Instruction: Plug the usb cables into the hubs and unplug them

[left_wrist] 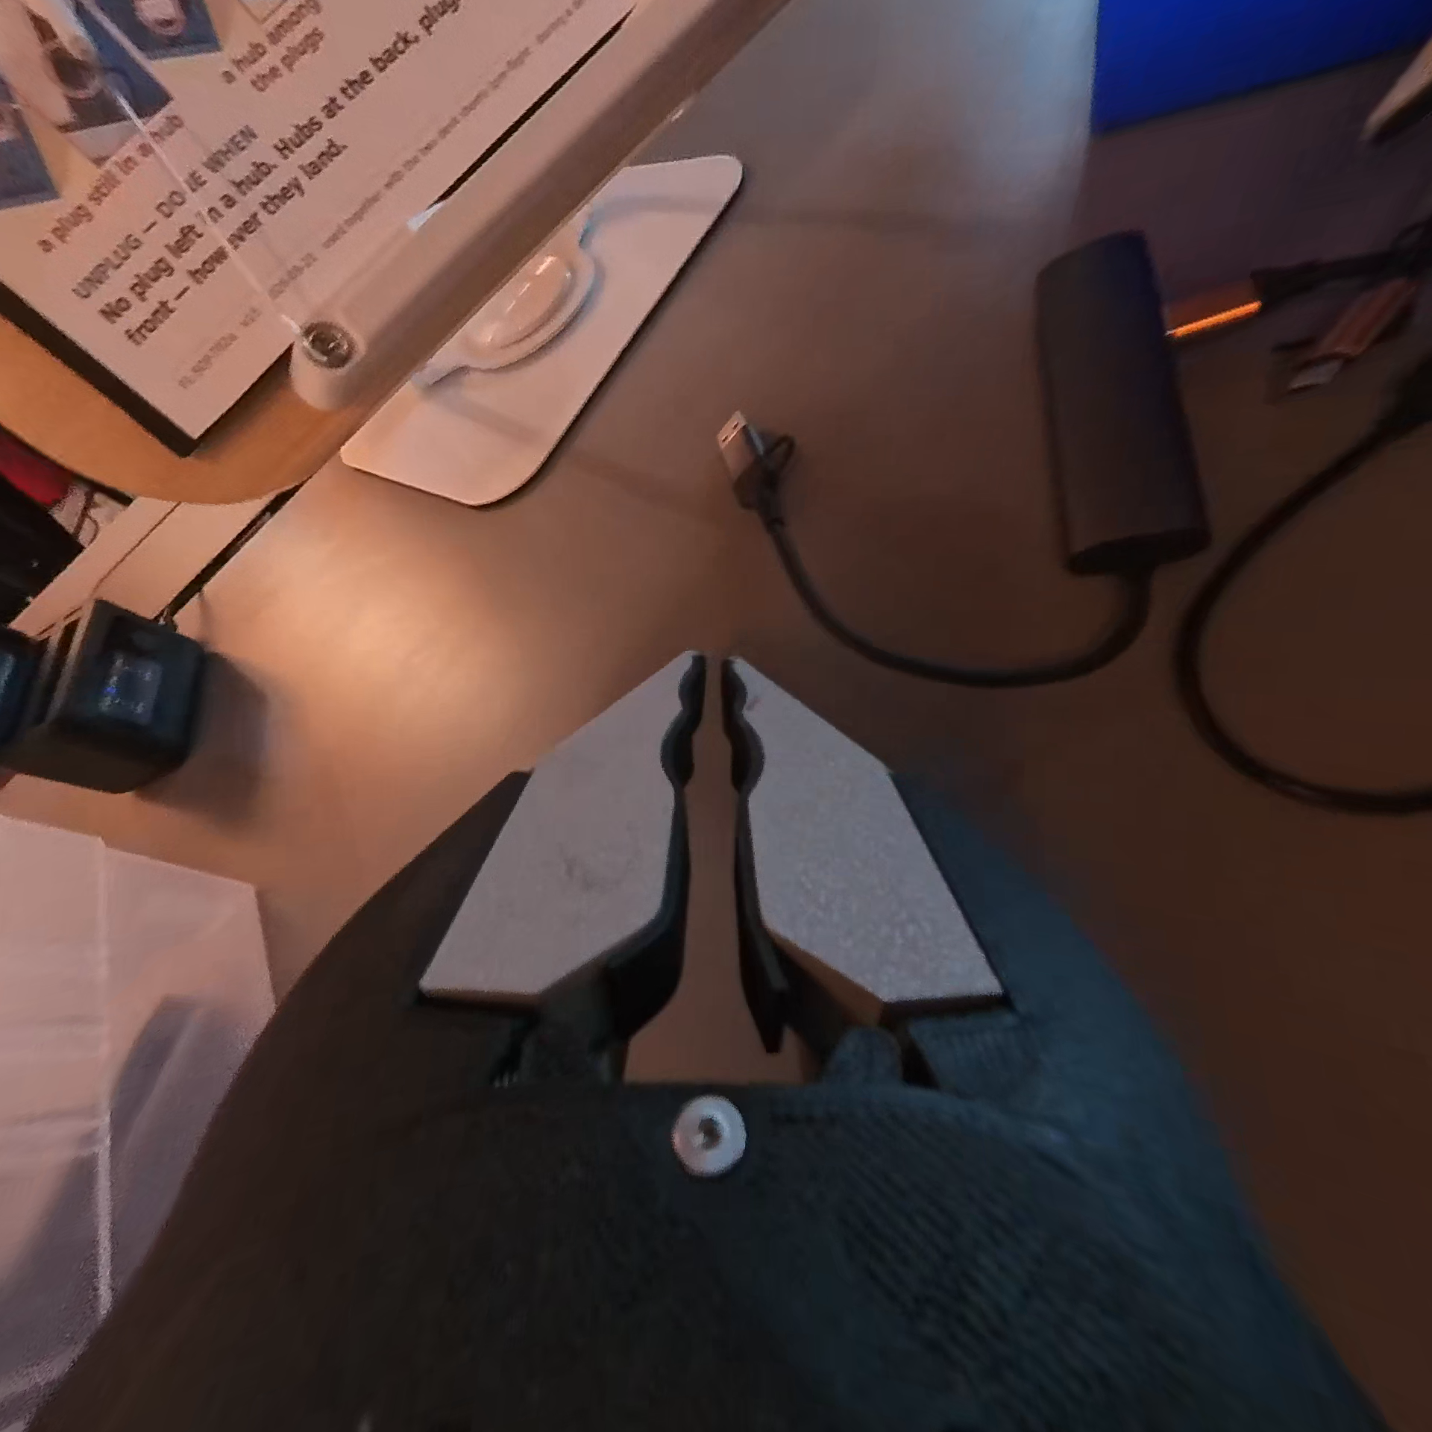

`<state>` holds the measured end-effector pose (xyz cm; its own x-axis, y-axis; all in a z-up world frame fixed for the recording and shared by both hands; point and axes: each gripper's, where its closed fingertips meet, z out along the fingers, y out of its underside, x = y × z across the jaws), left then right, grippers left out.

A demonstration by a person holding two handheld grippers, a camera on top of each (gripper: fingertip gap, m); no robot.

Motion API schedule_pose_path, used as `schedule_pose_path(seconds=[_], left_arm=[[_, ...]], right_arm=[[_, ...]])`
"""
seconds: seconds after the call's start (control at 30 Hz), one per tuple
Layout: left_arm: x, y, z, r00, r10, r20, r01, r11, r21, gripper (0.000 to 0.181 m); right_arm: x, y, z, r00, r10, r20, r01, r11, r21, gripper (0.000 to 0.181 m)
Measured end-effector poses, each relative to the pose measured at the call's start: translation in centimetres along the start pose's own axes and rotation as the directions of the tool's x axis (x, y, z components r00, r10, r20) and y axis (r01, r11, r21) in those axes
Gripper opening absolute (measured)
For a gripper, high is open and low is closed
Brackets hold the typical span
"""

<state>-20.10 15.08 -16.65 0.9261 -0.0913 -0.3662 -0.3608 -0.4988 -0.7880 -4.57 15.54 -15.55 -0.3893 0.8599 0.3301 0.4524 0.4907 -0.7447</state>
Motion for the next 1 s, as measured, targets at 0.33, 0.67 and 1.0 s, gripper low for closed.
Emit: schedule_pose_path(seconds=[0.33, 0.67, 1.0], left_arm=[[-0.3, 0.3, -1.1, 0.996, 0.024, 0.084, -0.025, 1.0, 0.007, 0.002], [-2.3, 1.5, -2.8, 0.961, -0.01, 0.277, 0.018, 0.999, -0.026, 0.0], [-9.7, -0.3, -0.1, 0.864, -0.221, 0.452, 0.207, 0.975, 0.081, 0.064]], right_arm=[[-0.8, -2.9, -3.3, 0.978, 0.105, -0.182, -0.087, 0.991, 0.103, 0.081], [1.1, -6.2, -4.1, 0.923, 0.325, -0.205, -0.275, 0.932, 0.237, 0.111], [6.2, -6.0, 2.3, 0.907, 0.399, -0.134, -0.382, 0.914, 0.136, 0.105]])
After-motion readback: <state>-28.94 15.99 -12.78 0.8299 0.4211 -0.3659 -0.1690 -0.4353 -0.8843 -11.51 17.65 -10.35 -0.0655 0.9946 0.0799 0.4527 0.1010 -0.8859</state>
